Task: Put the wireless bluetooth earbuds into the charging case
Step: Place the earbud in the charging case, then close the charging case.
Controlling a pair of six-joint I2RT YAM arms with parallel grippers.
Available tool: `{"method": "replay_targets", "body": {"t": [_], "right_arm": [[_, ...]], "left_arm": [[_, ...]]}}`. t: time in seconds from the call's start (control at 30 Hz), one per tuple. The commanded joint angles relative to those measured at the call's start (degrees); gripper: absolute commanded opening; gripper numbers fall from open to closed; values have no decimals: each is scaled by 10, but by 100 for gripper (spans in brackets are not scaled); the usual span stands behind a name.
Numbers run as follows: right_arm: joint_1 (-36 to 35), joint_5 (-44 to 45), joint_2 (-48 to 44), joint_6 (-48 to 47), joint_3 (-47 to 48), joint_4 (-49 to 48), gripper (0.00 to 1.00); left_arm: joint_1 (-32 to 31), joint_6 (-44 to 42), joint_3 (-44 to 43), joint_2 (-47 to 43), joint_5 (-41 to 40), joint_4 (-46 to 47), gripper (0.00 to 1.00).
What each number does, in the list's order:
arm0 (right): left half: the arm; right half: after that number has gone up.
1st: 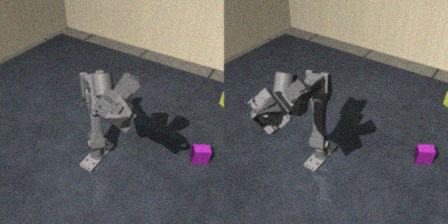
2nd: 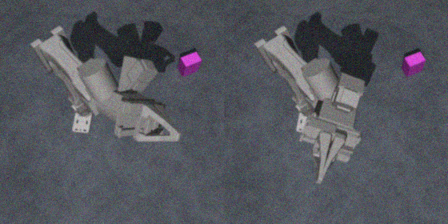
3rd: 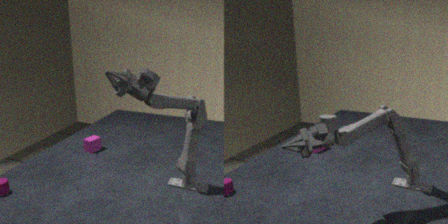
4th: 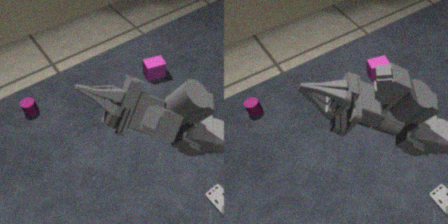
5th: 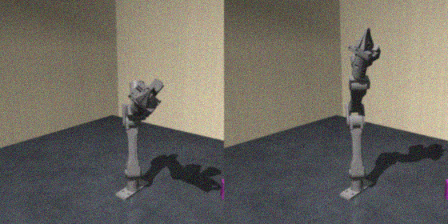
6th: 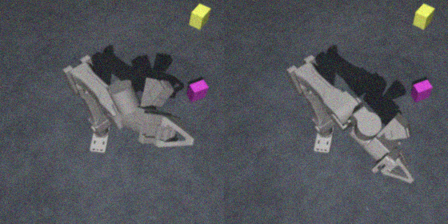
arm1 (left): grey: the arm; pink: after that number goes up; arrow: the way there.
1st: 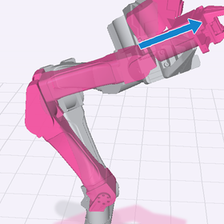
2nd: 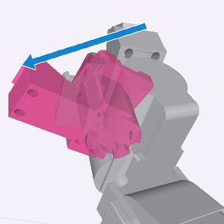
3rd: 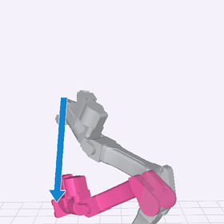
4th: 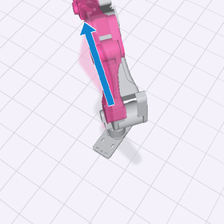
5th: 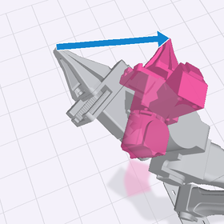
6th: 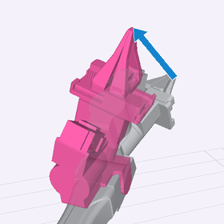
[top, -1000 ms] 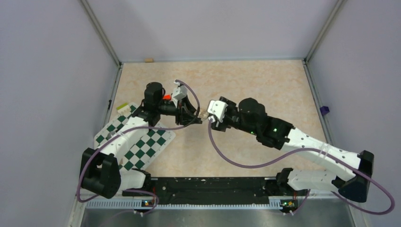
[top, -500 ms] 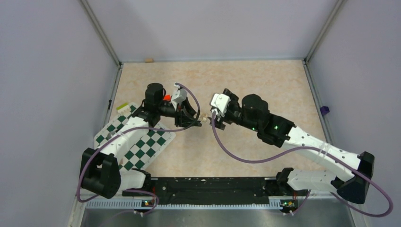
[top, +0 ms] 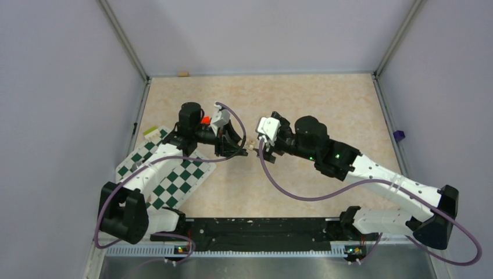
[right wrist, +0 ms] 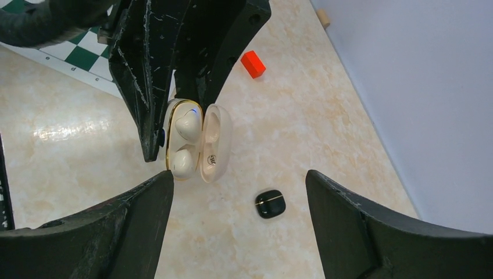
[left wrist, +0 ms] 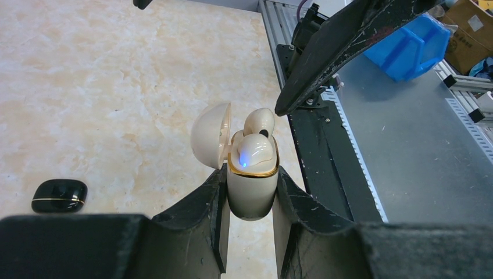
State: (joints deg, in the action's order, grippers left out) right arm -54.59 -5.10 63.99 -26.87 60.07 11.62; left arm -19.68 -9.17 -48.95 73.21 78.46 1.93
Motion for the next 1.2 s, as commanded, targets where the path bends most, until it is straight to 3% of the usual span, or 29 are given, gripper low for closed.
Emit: {"method": "replay_targets", "body": {"t": [0.0, 0.5, 0.87, 1.17], "right_arm": [[-4, 0, 11, 18, 6, -34, 83], [-11, 48, -8, 34, 5, -63, 83], [1, 215, -25, 15, -29, -172, 83], [2, 166, 37, 22, -21, -140, 83]], "left_arm": [[-2, -12, -8, -18, 16, 9, 0], [-2, -14, -6, -18, 16, 9, 0], [-4, -13, -8, -13, 14, 7, 0], [-7, -14, -7, -13, 17, 4, 0]]}}
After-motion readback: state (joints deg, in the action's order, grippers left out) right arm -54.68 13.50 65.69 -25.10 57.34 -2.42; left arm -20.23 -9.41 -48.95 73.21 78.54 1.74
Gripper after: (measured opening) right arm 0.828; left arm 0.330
